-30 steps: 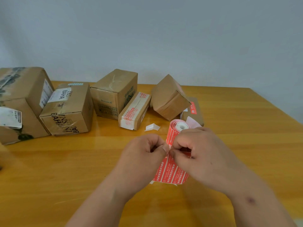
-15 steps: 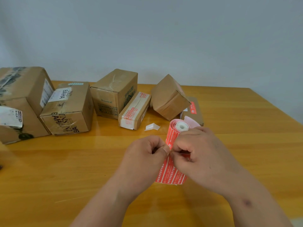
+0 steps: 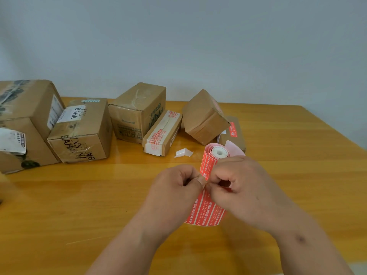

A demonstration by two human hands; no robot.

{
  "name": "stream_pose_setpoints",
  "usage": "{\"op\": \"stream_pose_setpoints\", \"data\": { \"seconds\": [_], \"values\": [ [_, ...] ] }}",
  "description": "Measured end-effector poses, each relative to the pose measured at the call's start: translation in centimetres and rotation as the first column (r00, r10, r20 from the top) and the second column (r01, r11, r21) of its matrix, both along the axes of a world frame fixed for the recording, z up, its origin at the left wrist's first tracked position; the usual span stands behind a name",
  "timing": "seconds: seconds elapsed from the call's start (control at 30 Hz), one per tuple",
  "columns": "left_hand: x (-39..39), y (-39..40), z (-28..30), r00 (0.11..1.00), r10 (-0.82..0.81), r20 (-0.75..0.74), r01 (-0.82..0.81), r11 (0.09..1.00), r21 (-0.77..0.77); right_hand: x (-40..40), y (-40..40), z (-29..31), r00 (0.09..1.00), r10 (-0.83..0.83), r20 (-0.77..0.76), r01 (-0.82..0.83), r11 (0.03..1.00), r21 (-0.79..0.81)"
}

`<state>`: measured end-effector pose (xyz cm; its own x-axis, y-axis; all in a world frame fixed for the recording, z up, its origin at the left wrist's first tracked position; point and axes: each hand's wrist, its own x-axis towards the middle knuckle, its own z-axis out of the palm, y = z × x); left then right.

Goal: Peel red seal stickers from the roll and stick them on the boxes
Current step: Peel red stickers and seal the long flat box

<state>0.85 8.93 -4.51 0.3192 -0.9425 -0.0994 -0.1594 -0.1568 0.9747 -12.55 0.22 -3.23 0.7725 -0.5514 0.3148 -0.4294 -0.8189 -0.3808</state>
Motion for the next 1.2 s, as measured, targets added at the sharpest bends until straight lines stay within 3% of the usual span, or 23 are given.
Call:
{"op": "stream_pose_setpoints", "data": {
  "seconds": [0.17, 0.27, 0.47, 0.57, 0.63, 0.73, 0.77, 0.97, 1.2],
  "values": [
    [-0.1, 0.1, 0.0, 0.988, 0.022, 0.154, -0.014, 0.998, -0.058, -0.3, 0.0, 0.1, 0.996, -0.023, 0.081, 0.002, 0.968, 0.249],
    [-0.2, 0.2, 0.0, 0.978, 0.029, 0.205, -0.01, 0.996, -0.09, -0.2, 0.1, 0.1, 0.994, -0.022, 0.108, -0.006, 0.968, 0.252],
    [-0.2, -0.2, -0.2, 0.994, 0.041, 0.096, -0.035, 0.997, -0.073, 0.3, 0.2, -0.1, 0.997, -0.005, 0.077, 0.004, 1.0, 0.018],
    [0.0, -0.3, -0.2, 0.997, 0.043, 0.057, -0.04, 0.998, -0.052, 0.2, 0.1, -0.2, 0.998, -0.035, 0.047, 0.036, 0.999, -0.013],
    [0.2, -0.3, 0.0, 0.999, 0.044, 0.014, -0.043, 0.999, -0.021, -0.1, 0.2, 0.0, 0.997, -0.069, 0.04, 0.066, 0.995, 0.073],
    [0.5, -0.3, 0.2, 1.0, 0.021, -0.017, -0.021, 1.0, 0.018, -0.4, 0.5, 0.9, 0.994, -0.107, 0.024, 0.086, 0.899, 0.43],
    [0.6, -0.3, 0.2, 1.0, 0.009, -0.024, -0.008, 1.0, 0.024, -0.5, 0.4, 1.0, 0.994, -0.114, 0.004, 0.098, 0.873, 0.478],
    [1.3, 0.1, 0.1, 0.987, -0.06, -0.149, 0.059, 0.998, -0.011, -0.4, 0.0, 1.2, 0.985, -0.145, -0.094, 0.173, 0.874, 0.454],
    [1.3, -0.2, -0.3, 0.986, -0.069, -0.149, 0.069, 0.998, 0.0, -0.5, 0.1, 0.6, 0.991, -0.118, -0.066, 0.134, 0.891, 0.434]
  ]
}}
